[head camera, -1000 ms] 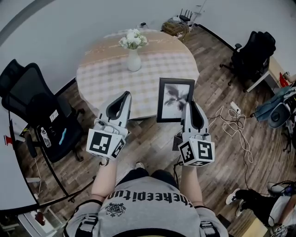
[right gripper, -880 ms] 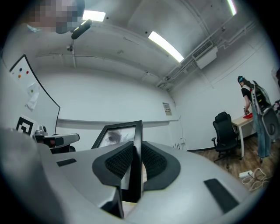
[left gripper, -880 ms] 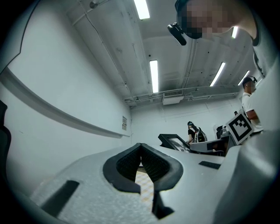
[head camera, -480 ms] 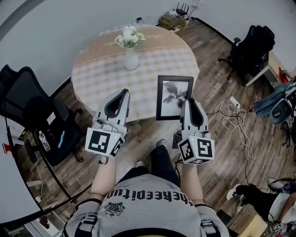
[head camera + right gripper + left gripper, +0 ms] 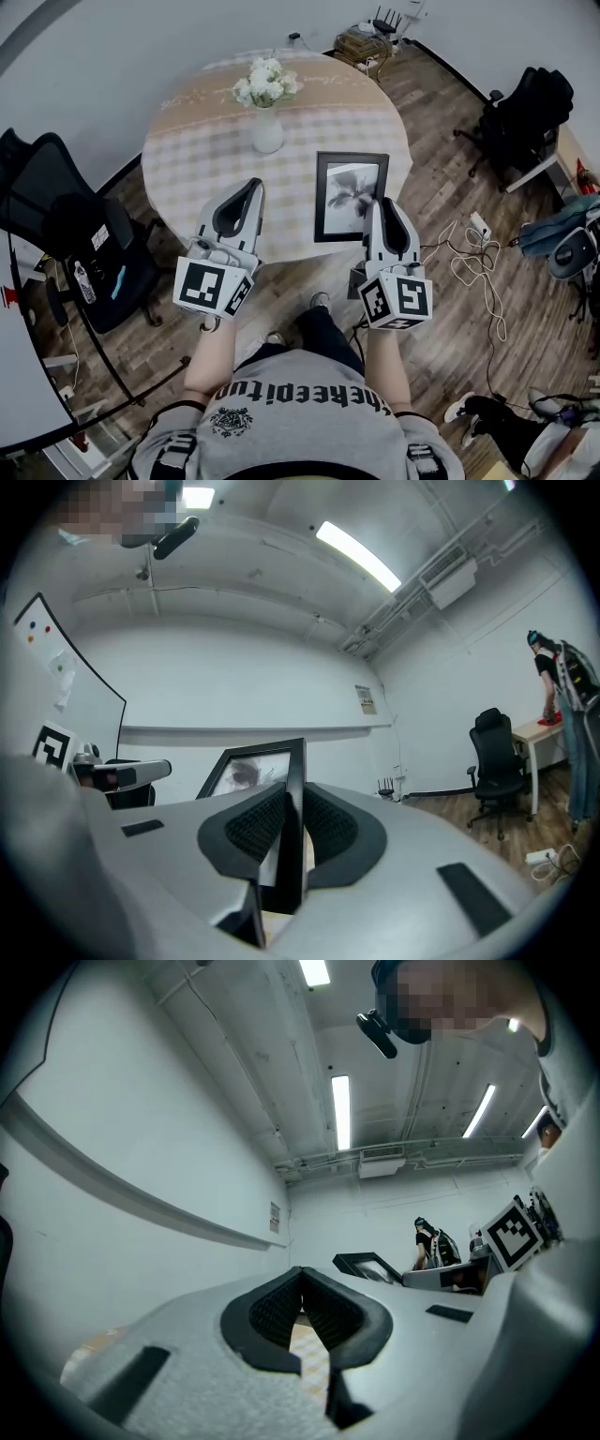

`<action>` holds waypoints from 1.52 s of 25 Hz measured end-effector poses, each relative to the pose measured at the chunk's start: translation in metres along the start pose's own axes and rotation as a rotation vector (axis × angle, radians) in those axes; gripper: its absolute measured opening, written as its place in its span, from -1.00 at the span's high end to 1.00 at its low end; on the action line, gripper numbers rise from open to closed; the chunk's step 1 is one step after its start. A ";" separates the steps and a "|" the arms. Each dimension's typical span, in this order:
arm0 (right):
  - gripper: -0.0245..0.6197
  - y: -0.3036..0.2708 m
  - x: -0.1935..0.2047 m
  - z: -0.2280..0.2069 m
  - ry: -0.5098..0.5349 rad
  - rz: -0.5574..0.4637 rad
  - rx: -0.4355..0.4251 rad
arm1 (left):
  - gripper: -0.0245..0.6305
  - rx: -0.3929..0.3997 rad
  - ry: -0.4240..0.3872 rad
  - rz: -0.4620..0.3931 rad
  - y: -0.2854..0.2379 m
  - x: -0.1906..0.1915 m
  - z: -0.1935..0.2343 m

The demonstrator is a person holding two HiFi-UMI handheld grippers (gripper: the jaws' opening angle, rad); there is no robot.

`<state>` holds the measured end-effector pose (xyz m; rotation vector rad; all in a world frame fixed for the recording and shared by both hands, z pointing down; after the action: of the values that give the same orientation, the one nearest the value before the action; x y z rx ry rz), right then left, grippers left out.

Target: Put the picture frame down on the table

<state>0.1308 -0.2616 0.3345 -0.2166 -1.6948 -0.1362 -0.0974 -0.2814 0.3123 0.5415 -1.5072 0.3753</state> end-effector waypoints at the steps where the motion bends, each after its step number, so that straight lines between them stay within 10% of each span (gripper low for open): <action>1: 0.72 -0.009 0.000 -0.004 0.001 0.007 -0.008 | 0.88 -0.009 0.002 0.001 -0.006 0.001 0.002; 16: 0.72 -0.116 0.039 -0.054 0.003 0.177 -0.142 | 0.88 -0.165 0.025 0.042 -0.074 0.028 0.021; 38: 0.72 -0.171 0.204 -0.109 -0.090 0.633 -0.161 | 0.88 -0.296 0.073 0.193 -0.109 0.085 0.025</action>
<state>0.1733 -0.4388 0.5569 -0.8754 -1.6282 0.2131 -0.0547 -0.3934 0.3850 0.1475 -1.5151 0.3101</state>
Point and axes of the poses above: the fingertips, and each gripper's own axes: y backward along the fingers, z to its left, x out of its underside, the point moved 4 cm from there along y, backward along the fingers, and after that the axes turned 7 degrees about z, right-handed, at the moved point
